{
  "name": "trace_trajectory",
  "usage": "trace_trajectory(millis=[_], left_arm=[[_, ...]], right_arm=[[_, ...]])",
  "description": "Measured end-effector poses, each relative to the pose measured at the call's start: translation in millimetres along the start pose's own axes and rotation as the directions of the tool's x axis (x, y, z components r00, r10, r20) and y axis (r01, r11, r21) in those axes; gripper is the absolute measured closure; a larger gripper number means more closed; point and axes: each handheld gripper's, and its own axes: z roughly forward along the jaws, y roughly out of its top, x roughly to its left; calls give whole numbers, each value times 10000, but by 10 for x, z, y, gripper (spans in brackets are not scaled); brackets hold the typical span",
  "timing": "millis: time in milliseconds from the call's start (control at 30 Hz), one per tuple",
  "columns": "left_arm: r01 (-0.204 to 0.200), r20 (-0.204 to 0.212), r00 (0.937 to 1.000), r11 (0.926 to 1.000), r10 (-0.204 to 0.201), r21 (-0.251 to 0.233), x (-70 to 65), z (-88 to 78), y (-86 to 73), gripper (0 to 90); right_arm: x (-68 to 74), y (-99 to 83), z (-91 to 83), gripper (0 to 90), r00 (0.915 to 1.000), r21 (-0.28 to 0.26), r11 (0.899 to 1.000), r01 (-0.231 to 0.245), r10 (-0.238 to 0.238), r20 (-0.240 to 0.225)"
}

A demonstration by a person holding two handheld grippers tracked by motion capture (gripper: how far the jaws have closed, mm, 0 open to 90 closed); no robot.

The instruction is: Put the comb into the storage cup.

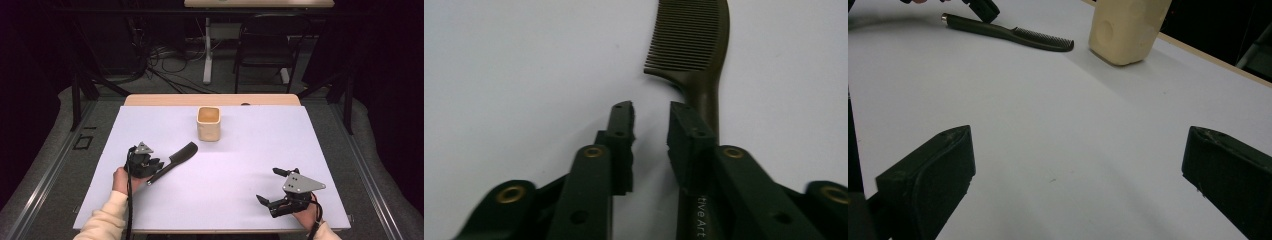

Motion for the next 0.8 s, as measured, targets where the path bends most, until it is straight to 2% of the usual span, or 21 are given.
trace_trajectory(millis=[33, 67, 100, 167, 200, 300, 433, 700, 800], left_arm=[[16, -81, 10000, 10000, -17, -71, 3, -7, 3, 613], [103, -104, 9999, 9999, -104, -67, 2, -20, 9, 613], [114, -218, 9997, 9999, -116, -64, 8, -33, 17, 509], [158, -386, 9991, 9998, -162, -93, 14, -55, 30, 477], [197, -463, 9987, 9998, -201, -72, 13, -65, 37, 393], [165, -553, 9983, 9998, -171, -109, 13, -87, 49, 349], [46, -677, 9977, 9999, -54, -125, 11, -108, 65, 241], [-237, -652, 9976, 9997, 234, -28, -17, -115, 90, 85], [-359, -666, 9971, 9994, 358, -5, -34, -116, 101, 53]], right_arm=[[0, 0, 1, 1, 10000, 7, 10000, -7, 7, -13], [0, 0, 1, 1, 10000, 7, 10000, -7, 7, -13], [-1, 0, 1, 1, 10000, 11, 10000, 3, -3, -3], [-2, -1, 1, 1, 10000, 21, 10000, -13, 13, -9], [-2, -2, 2, 1, 10000, 4, 10000, -34, 34, -1], [-2, -2, 3, 1, 10000, -11, 10000, -33, 33, -20], [-1, -2, 3, 1, 10000, -29, 10000, -54, 54, -4], [-3, -4, 4, 1, 10000, -3, 10000, -52, 52, -38], [-4, -5, 6, 1, 10000, 0, 10000, -52, 52, -41]])
